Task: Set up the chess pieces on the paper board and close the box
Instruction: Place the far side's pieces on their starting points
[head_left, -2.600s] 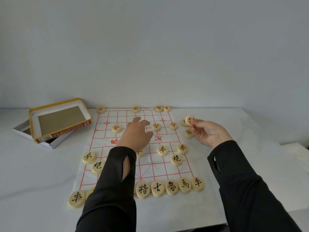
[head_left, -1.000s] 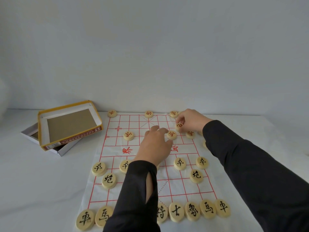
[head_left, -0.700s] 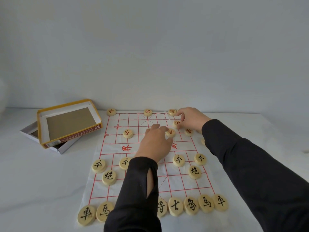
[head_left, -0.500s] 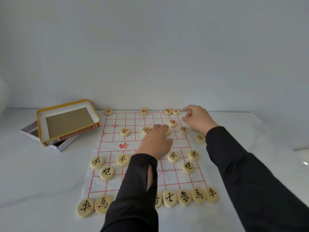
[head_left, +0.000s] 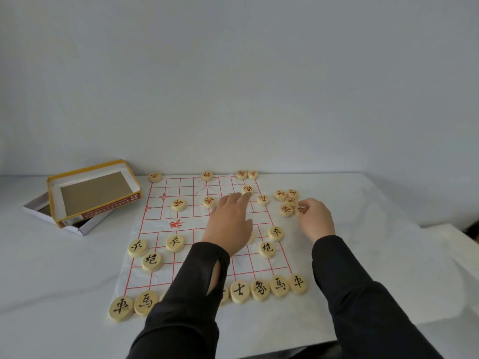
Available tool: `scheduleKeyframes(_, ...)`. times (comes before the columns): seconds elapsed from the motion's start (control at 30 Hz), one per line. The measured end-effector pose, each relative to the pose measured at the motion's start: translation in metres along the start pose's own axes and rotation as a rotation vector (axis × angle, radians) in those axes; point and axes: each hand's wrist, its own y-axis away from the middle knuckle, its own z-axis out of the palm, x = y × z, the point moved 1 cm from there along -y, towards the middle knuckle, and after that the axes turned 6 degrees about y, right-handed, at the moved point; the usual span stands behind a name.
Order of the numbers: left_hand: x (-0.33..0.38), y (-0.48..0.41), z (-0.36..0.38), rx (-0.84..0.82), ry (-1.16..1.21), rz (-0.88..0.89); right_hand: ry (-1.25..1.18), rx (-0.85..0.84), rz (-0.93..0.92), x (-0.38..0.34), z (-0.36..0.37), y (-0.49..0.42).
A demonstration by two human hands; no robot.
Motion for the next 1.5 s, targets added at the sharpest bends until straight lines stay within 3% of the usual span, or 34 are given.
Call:
scheduleKeyframes(0.17,-0.001,0.008,0.001,-0.012,-0.072,-0.006,0.225,0.04,-0.132,0.003,0.004,0.006)
scheduleKeyframes(0.3,0.001,0.014,-0.001,0.014,-0.091,-0.025,0.329,-0.023,-0.184,0.003,0.006,0.007)
scheduleKeyframes(0.53,0.002,0.032,0.003,0.005,-0.102,-0.216,0.358,0.024,-0.199,-0.002,0.0,0.008)
scheduleKeyframes(1.07,-0.016,0.026,-0.026,0.0,-0.206,-0.188,0.608,0.085,-0.166,-0.02,0.01,-0.003)
scheduleKeyframes(1.27,-0.031,0.019,-0.038,0.045,-0.237,-0.174,0.595,0.124,-0.157,-0.027,0.01,-0.004)
scheduleKeyframes(1.5,-0.041,0.017,-0.04,0.007,-0.215,-0.172,0.275,0.171,-0.368,-0.063,0.012,0.001)
